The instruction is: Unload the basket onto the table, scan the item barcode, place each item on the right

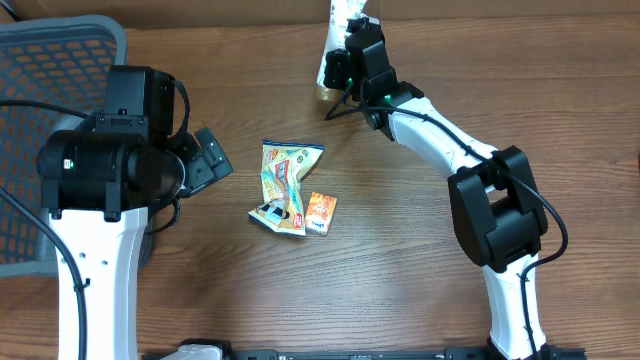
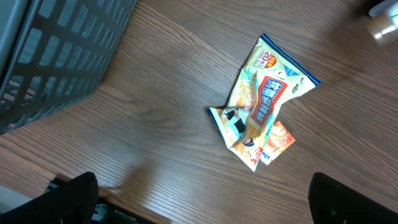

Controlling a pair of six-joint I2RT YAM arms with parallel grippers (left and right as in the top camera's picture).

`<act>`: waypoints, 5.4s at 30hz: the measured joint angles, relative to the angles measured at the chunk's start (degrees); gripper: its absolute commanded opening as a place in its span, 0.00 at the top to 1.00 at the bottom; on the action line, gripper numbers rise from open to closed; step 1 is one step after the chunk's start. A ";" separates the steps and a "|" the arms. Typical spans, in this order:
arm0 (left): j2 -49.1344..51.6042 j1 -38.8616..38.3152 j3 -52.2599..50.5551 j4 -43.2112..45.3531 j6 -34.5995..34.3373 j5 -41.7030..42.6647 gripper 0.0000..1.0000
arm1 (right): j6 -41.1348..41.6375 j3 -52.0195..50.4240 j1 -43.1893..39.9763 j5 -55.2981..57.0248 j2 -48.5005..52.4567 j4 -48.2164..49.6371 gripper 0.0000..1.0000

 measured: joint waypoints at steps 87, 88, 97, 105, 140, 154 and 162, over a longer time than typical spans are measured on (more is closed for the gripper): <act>0.00 0.00 0.00 0.00 0.00 0.00 0.01 | 9.35 9.97 -81.15 2.67 -4.72 -64.35 0.96; 0.00 0.00 0.00 0.00 0.00 0.00 0.00 | 9.40 9.86 -81.61 3.63 -4.72 -64.50 0.96; 0.00 0.00 0.00 0.00 0.00 0.00 0.01 | 9.57 1.40 -81.46 7.26 -4.76 -61.66 0.92; 0.00 0.00 0.00 0.00 0.00 0.00 0.00 | 8.57 0.28 -80.72 6.91 -4.79 -59.78 0.32; 0.00 0.00 0.00 0.00 0.00 0.00 0.00 | -19.82 20.92 -33.70 -34.77 -8.57 -74.79 0.06; 0.00 0.00 0.00 0.00 0.00 0.00 0.01 | -9.99 3.61 1.22 -30.38 -8.57 -51.63 0.06; 0.00 0.00 0.00 0.00 0.00 0.00 0.01 | -0.37 0.76 10.21 -20.46 -8.57 -48.00 0.20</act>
